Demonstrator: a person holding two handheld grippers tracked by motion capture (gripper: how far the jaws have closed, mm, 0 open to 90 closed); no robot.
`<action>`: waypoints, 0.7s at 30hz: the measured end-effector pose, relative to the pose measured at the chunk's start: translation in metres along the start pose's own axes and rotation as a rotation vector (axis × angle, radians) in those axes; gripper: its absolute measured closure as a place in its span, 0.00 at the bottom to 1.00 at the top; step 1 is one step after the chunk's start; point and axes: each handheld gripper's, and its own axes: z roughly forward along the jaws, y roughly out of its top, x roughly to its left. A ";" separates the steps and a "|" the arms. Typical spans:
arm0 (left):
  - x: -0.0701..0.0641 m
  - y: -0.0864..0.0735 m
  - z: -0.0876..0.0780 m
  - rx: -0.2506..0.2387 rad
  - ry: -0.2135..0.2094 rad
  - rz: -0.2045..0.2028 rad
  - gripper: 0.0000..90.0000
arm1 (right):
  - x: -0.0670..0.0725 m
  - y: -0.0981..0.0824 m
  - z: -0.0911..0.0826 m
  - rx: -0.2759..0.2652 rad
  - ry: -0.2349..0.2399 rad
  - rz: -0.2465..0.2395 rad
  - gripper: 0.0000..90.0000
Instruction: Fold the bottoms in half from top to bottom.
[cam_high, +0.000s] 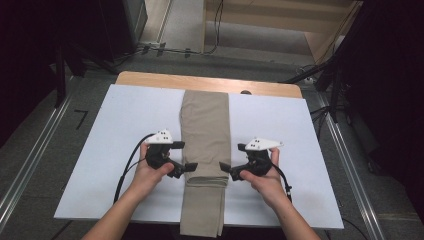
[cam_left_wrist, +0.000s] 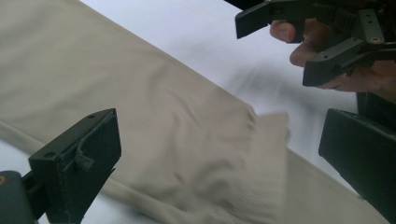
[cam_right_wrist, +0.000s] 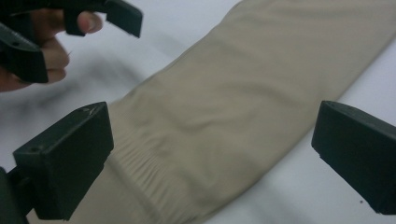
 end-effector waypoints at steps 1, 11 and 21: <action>-0.006 -0.007 0.002 0.019 0.004 0.014 0.00 | 0.005 -0.005 0.000 0.015 0.010 -0.006 0.00; -0.027 -0.030 0.004 0.051 0.108 0.042 0.25 | 0.031 -0.043 0.007 0.142 -0.082 -0.081 0.06; -0.033 -0.032 0.001 0.034 0.229 0.096 0.59 | 0.042 -0.047 0.011 0.128 -0.209 -0.141 0.36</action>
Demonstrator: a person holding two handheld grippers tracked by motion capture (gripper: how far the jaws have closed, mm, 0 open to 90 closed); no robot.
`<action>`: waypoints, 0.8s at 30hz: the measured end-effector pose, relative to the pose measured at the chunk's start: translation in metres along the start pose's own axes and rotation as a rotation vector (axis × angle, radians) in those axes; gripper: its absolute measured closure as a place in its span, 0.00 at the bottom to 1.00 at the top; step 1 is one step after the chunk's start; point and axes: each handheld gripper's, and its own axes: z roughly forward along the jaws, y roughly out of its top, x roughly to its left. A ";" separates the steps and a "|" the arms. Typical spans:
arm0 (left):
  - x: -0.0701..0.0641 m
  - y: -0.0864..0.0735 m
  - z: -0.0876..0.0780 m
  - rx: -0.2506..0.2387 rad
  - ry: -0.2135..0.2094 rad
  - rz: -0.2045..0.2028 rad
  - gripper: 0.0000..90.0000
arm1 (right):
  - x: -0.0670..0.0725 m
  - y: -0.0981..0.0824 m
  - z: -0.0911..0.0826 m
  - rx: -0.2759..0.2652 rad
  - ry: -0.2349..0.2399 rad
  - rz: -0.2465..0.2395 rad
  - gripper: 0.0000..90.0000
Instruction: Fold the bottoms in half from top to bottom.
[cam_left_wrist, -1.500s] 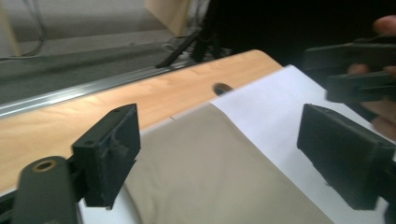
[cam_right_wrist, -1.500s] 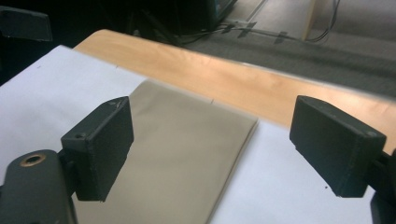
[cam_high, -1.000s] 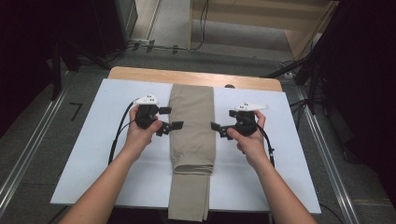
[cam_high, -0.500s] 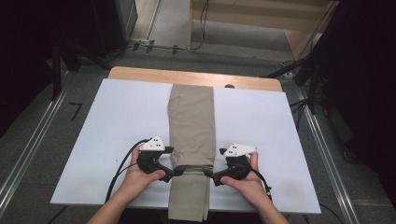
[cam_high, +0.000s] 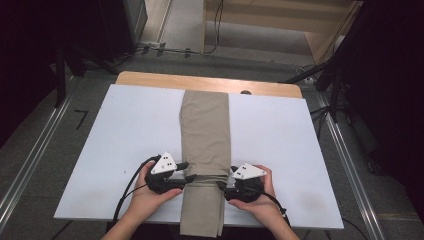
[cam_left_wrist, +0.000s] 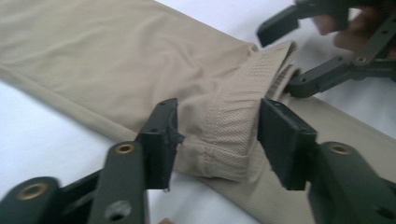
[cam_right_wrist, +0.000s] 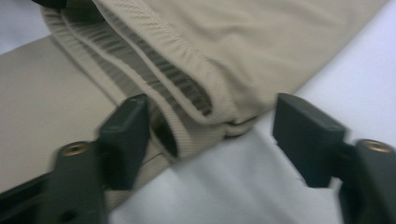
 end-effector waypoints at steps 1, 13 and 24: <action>0.001 0.000 0.001 0.004 0.003 -0.006 0.62 | -0.002 0.000 -0.001 -0.015 -0.007 -0.002 0.36; -0.006 -0.002 0.008 0.041 -0.019 0.040 0.69 | -0.005 0.002 0.000 -0.042 0.044 -0.003 0.60; -0.003 -0.004 0.010 0.076 0.006 0.003 0.82 | -0.006 0.000 0.004 -0.005 0.082 -0.011 0.80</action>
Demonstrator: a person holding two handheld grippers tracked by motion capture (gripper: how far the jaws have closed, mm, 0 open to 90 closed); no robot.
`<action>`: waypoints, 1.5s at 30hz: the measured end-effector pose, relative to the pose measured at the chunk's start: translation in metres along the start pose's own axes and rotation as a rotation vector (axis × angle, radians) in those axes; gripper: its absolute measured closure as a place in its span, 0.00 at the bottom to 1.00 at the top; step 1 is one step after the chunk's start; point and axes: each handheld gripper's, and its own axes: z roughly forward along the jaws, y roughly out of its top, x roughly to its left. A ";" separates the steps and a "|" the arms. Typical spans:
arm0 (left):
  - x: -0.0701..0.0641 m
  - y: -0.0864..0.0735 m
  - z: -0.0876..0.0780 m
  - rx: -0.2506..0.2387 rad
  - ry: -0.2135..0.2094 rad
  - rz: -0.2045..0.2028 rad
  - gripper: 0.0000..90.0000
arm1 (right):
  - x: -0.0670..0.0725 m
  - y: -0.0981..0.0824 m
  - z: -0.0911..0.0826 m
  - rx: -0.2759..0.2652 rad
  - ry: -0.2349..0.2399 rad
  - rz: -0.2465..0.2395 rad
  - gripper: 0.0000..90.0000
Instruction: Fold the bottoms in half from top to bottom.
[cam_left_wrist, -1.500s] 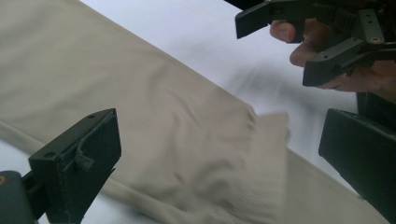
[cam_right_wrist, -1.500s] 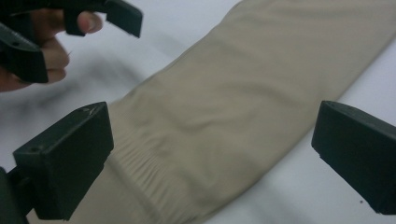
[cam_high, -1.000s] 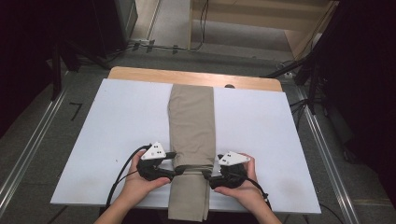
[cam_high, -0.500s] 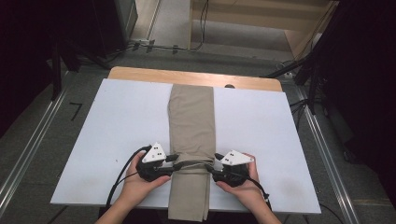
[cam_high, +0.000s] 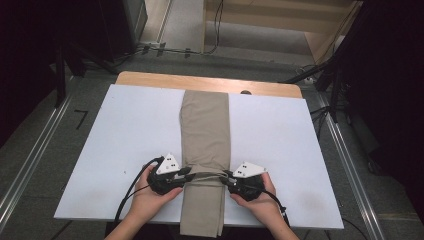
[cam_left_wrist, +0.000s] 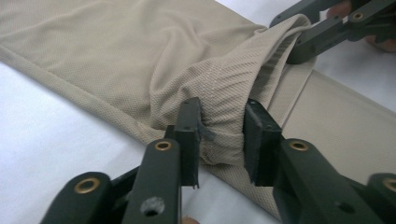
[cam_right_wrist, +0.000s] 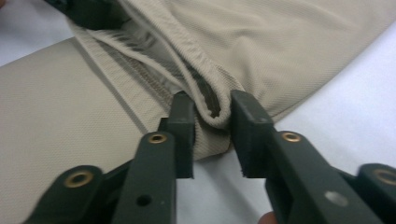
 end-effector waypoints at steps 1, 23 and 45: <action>0.000 0.000 0.000 0.001 -0.001 0.000 0.83 | 0.000 0.000 0.000 0.002 0.005 0.003 0.82; -0.025 -0.003 -0.034 -0.067 -0.055 0.040 0.94 | 0.027 -0.005 -0.030 -0.059 0.066 -0.023 0.90; -0.075 -0.030 -0.079 -0.065 -0.191 0.038 0.94 | 0.083 -0.031 -0.078 -0.062 0.173 -0.060 0.90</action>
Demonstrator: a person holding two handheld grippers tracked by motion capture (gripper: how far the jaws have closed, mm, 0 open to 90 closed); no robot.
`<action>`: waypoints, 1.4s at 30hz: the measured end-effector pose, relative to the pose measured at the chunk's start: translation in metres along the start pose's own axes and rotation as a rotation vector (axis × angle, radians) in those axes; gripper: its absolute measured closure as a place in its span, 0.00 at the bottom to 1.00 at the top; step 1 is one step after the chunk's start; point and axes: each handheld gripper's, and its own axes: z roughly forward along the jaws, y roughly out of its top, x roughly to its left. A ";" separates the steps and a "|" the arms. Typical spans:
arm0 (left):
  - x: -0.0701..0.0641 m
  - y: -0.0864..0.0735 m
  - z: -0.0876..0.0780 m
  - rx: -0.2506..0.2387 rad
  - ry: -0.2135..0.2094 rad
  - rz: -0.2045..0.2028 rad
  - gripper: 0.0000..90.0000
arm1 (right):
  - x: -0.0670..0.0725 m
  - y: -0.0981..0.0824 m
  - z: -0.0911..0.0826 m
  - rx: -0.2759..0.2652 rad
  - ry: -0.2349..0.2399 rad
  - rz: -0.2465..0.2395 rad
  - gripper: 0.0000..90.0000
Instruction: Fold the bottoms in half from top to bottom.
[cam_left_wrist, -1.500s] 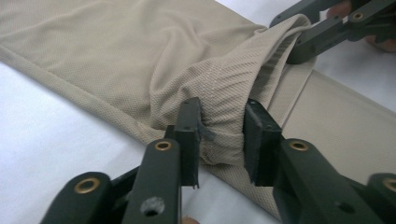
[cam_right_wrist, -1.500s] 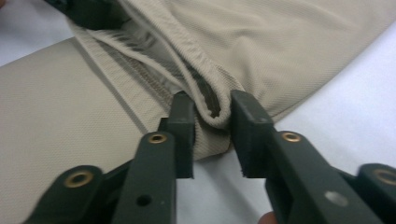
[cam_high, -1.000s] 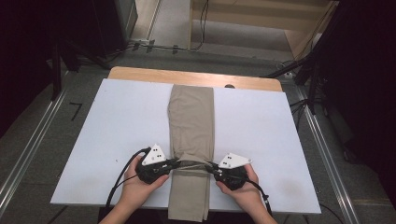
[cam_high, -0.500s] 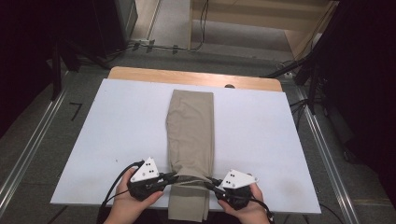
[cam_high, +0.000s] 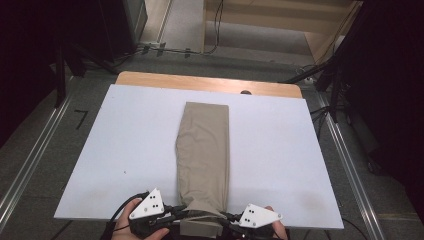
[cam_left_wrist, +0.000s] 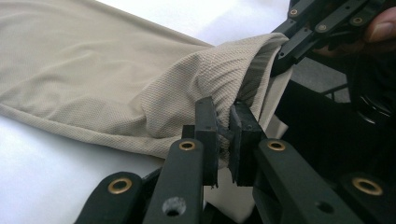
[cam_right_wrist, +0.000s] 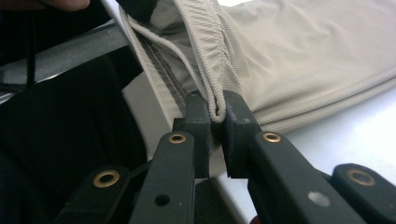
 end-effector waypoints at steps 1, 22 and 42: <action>-0.002 -0.001 -0.002 -0.008 -0.009 0.008 0.93 | 0.002 -0.001 -0.001 -0.005 0.011 0.000 0.89; 0.052 0.027 -0.008 -0.115 -0.064 -0.063 0.00 | -0.038 0.029 -0.003 -0.119 0.010 0.080 0.00; 0.179 0.093 0.026 -0.128 0.035 -0.094 0.00 | -0.176 0.105 0.060 -0.069 -0.069 0.115 0.00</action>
